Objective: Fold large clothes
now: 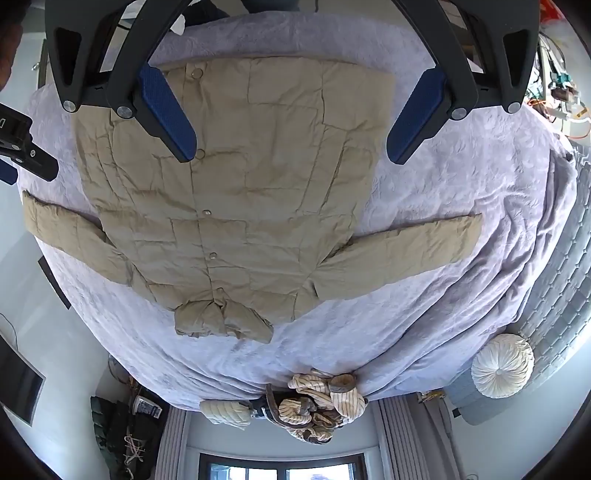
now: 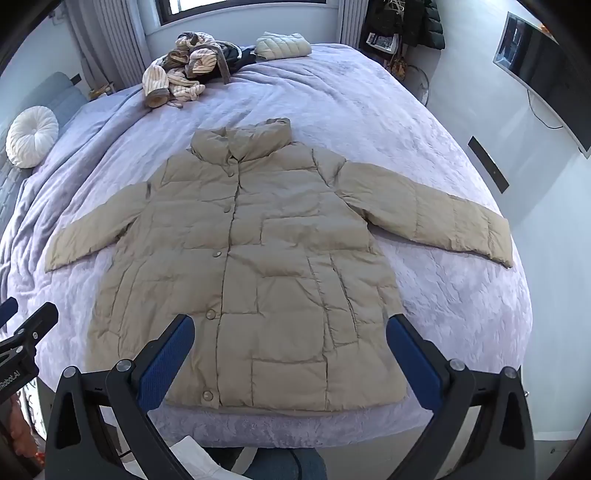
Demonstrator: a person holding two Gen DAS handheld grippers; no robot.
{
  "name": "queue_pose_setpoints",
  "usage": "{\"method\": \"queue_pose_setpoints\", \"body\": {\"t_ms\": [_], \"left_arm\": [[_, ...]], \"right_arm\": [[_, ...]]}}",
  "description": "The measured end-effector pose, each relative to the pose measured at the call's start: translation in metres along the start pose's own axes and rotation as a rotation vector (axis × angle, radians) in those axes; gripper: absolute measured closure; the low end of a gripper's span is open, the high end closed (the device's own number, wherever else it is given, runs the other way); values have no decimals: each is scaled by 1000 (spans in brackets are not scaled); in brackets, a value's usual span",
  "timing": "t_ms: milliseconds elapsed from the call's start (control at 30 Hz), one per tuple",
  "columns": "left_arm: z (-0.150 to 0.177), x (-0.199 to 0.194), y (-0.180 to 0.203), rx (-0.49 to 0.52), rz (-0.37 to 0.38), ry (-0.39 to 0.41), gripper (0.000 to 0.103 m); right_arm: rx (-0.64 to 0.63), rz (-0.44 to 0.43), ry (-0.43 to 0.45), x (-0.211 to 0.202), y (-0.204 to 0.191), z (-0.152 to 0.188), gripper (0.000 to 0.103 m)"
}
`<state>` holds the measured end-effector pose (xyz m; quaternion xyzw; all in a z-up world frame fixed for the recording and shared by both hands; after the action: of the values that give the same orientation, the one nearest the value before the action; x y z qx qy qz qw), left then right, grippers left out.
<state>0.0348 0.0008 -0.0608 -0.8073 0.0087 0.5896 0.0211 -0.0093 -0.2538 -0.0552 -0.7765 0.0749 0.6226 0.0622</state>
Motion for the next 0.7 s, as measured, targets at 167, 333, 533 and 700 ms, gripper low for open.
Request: {"method": "queue_pose_setpoints", "body": {"t_ms": [167,333,533,700], "left_arm": [[-1,0,0,3,3,0,0],[-1,0,-1,1,0,-1,0],[0,0,-2,2,-2,-2,0],[0,0,-2,2,-1,-1,0]], "right_arm": [[-5,2,1,0,0,-1,0],[-5,5,4,2,3,-3,0],[1,3,1,0,-1,0,0],[5,3,-3,0,-1,1,0]]}}
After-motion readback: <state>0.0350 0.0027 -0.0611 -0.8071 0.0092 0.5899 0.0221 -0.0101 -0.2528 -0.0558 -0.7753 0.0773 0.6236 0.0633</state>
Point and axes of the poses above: each gripper's, at about its wrist camera, not at the fingertips, and x roughly the way its jaws point, y to its right, z to its underside, the point moved 7 cm from there along x, roughly the way its jaws point, and after that the axes turned 12 degrees about -y, right-handed, at the moved point
